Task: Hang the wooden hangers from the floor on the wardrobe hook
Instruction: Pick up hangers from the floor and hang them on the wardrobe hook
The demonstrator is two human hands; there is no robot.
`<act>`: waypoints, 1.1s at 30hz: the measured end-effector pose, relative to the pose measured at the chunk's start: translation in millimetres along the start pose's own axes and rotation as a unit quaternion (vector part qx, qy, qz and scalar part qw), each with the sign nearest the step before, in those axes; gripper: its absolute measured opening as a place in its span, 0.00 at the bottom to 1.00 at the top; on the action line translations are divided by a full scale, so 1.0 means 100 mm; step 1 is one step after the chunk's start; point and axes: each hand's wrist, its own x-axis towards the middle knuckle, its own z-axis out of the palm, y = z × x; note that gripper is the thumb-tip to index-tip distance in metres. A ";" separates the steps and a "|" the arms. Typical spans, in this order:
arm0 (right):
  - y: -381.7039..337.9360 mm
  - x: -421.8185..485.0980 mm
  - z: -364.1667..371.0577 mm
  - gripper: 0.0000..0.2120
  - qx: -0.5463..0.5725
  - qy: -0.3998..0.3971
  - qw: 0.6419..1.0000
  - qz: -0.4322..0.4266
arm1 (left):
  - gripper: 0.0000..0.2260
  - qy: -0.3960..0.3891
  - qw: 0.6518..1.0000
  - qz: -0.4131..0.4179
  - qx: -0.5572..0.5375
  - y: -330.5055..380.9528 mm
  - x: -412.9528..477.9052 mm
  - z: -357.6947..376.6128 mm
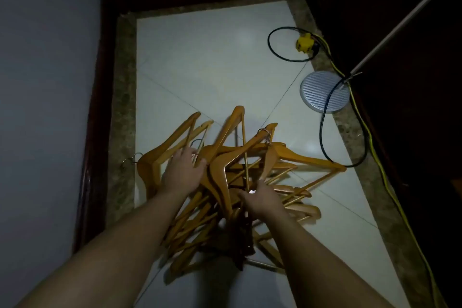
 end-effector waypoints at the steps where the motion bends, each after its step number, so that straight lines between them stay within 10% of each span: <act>1: 0.04 0.10 0.04 0.25 0.006 0.024 1.000 0.002 | 0.20 0.017 1.000 -0.003 -0.005 -0.03 0.04 0.02; 12: 0.15 0.32 0.18 0.38 0.052 0.061 0.994 0.078 | 0.24 -0.026 0.986 -0.123 -0.108 -0.28 0.45 0.45; 18: 0.13 0.31 0.21 0.27 0.076 0.127 0.985 0.090 | 0.16 -0.037 0.925 -0.218 -0.310 -0.30 0.52 0.37; 33: -0.16 0.30 0.39 0.30 0.230 0.041 0.962 0.138 | 0.04 -0.053 0.938 -0.105 -0.327 0.03 0.24 0.28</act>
